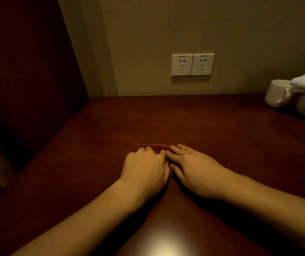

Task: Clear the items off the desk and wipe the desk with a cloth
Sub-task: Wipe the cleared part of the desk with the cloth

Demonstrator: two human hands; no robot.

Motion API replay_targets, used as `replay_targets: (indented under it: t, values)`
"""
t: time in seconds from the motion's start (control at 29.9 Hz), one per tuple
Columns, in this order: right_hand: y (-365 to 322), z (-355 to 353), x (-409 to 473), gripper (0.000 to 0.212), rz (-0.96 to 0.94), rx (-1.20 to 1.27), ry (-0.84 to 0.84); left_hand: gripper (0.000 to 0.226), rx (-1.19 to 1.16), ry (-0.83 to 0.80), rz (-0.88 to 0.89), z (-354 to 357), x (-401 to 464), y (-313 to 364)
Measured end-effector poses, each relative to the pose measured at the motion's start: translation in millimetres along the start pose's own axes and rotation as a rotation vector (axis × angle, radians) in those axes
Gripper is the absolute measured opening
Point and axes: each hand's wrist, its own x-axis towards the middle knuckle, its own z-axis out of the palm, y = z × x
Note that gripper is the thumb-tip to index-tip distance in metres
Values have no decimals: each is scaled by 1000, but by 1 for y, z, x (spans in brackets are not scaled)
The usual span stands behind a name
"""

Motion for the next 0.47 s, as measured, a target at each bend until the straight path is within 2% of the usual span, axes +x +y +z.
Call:
replay_targets:
  t: [0.3, 0.47]
  values:
    - [32, -10, 78, 52, 18, -15, -15, 42, -28, 22, -37, 22, 74, -25]
    - [39, -17, 102, 51, 25, -34, -47, 48, -90, -100, -52, 28, 97, -37]
